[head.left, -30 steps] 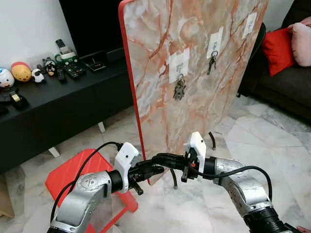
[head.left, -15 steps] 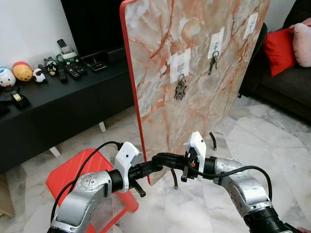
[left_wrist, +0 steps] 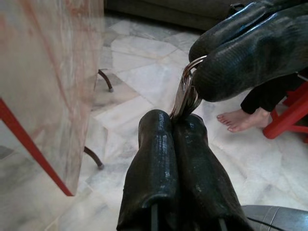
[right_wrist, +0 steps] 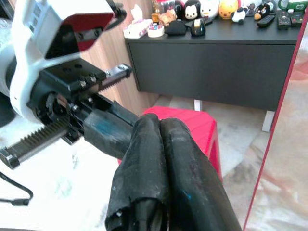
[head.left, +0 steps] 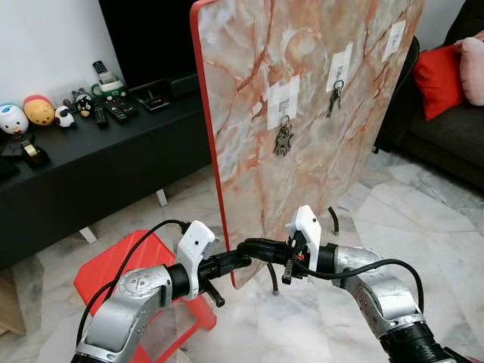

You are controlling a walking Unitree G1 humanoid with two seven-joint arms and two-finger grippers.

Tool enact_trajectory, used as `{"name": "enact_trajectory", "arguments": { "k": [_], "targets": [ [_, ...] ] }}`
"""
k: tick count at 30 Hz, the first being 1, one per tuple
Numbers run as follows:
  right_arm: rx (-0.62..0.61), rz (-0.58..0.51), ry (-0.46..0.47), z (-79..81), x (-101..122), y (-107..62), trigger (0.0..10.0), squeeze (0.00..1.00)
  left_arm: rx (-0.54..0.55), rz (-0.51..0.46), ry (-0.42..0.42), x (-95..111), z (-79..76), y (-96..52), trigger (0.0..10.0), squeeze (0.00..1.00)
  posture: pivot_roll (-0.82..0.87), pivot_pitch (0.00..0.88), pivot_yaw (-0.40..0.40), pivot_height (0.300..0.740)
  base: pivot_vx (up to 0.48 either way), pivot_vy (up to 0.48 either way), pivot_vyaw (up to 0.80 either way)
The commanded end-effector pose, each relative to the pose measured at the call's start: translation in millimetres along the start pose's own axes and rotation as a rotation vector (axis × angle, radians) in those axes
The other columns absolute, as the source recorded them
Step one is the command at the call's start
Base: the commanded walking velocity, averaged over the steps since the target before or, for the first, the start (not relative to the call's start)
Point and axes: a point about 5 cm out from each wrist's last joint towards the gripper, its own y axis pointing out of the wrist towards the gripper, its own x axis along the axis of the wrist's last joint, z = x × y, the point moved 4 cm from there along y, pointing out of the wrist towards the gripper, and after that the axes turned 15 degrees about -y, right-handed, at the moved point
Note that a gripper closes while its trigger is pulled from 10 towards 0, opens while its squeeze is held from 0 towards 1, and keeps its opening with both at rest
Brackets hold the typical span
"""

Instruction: Hang keys on a hook

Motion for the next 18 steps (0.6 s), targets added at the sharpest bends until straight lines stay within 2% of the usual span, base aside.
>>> {"name": "enact_trajectory", "arguments": {
  "k": [1,6,10,11,12,13,15,16,17,18],
  "targets": [
    [-0.002,0.02,-0.027,-4.4,0,-2.5,10.0,0.0,0.055,-0.006,0.014,4,12.0,-8.2,0.0,0.0,0.03,0.0,0.019,0.74,0.0,0.0,0.0],
    [0.002,0.082,-0.044,-3.8,-11,-3.9,10.0,0.0,0.058,-0.006,0.014,4,13.0,-9.6,0.0,0.0,0.03,0.0,0.019,0.74,0.0,0.0,0.0],
    [0.004,0.079,-0.036,-3.4,-11,-3.8,10.0,0.0,0.057,-0.006,0.014,4,12.9,-9.8,0.0,0.0,0.03,0.0,0.019,0.74,0.0,0.0,0.0],
    [0.003,0.078,-0.035,-3.5,-11,-3.8,10.0,0.27,0.057,-0.006,0.014,4,12.9,-9.8,0.0,0.0,0.03,0.0,0.019,0.74,0.0,0.0,0.0],
    [0.0,0.075,-0.032,-3.9,-10,-4.0,10.0,0.76,0.056,-0.006,0.015,4,12.9,-9.8,0.0,0.0,0.03,0.0,0.019,0.74,0.0,0.0,0.0],
    [-0.001,0.073,-0.031,-4.2,-10,-4.0,10.0,1.0,0.056,-0.006,0.015,4,13.0,-9.8,0.0,0.0,0.03,0.0,0.02,0.74,0.0,0.0,0.0],
    [-0.002,0.073,-0.033,-4.4,-10,-3.8,10.0,1.0,0.056,-0.007,0.015,4,13.1,-9.8,0.0,0.0,0.03,0.0,0.02,0.74,0.0,0.0,0.0],
    [-0.013,0.078,-0.039,-6.1,-11,-4.0,10.0,0.95,0.056,-0.006,0.016,4,13.0,-9.7,0.0,0.0,0.03,0.0,0.021,0.74,0.0,0.0,0.0],
    [-0.022,0.082,-0.043,-7.3,-11,-4.0,10.0,0.95,0.055,-0.005,0.016,4,12.9,-9.6,0.0,0.0,0.03,0.0,0.021,0.74,0.0,0.0,0.0],
    [-0.03,0.085,-0.046,-8.4,-12,-4.1,10.0,0.71,0.055,-0.004,0.017,4,13.0,-9.6,0.0,0.0,0.03,0.0,0.021,0.74,0.0,0.0,0.0]
  ]
}}
